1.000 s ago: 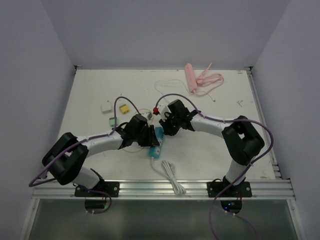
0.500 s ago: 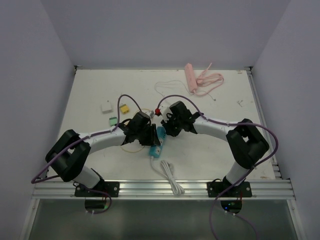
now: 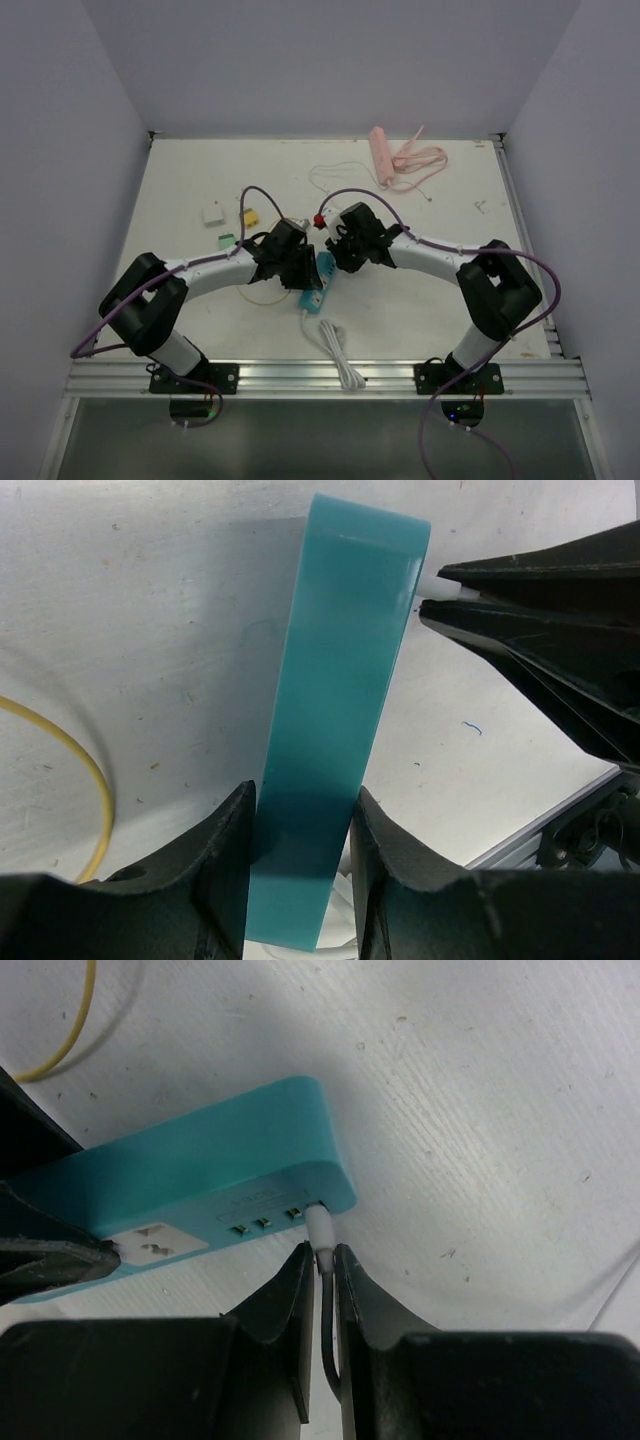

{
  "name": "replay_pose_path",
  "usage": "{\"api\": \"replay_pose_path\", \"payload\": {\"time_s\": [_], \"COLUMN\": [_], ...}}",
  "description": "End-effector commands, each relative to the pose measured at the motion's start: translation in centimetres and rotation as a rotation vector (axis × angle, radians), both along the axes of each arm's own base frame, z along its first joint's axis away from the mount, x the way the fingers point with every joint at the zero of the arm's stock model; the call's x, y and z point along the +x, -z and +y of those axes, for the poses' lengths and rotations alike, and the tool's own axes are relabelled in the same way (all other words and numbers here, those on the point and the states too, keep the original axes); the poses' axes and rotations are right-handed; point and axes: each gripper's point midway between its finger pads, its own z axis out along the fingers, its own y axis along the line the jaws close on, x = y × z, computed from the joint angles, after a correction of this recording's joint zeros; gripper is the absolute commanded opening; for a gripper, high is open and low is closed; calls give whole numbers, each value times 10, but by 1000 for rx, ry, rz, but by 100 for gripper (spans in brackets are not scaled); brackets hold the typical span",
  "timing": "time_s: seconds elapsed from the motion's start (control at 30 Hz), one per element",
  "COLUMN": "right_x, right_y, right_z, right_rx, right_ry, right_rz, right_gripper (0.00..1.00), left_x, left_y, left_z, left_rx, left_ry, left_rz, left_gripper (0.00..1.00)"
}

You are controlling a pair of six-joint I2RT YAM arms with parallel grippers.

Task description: Pull the plug off the socket

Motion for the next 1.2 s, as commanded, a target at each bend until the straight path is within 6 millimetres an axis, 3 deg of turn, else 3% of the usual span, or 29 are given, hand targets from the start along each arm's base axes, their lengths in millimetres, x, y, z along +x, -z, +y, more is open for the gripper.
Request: {"api": "replay_pose_path", "payload": {"time_s": [0.0, 0.27, 0.5, 0.63, 0.7, 0.73, 0.83, 0.9, 1.17], "right_x": [-24, -33, -20, -26, -29, -31, -31, -30, -2], "right_y": [-20, -22, -39, -44, -39, -38, -37, -41, -55], "right_z": [-32, -43, -65, -55, -50, -47, -36, -26, 2], "right_rx": [-72, -91, -64, -9, 2, 13, 81, 133, 209], "right_ry": [76, 119, 234, 192, 175, 164, 165, 134, 56], "right_rz": [69, 86, 30, 59, 88, 98, 109, 92, -46], "right_gripper": [0, 0, 0, 1, 13, 25, 47, 57, 59], "left_x": [-7, -4, 12, 22, 22, 26, 23, 18, 9], "left_y": [54, 59, 42, 32, 28, 23, 19, 20, 20], "left_z": [120, 122, 112, 97, 85, 81, 71, 64, 48], "left_rx": [507, 518, 472, 394, 337, 308, 254, 212, 145], "left_ry": [-298, -317, -311, -278, -229, -221, -176, -147, -68], "left_rz": [87, 98, 31, -11, -24, -46, -50, -32, -13], "left_gripper": [0, 0, 0, 0, 0, 0, 0, 0, 0]}}
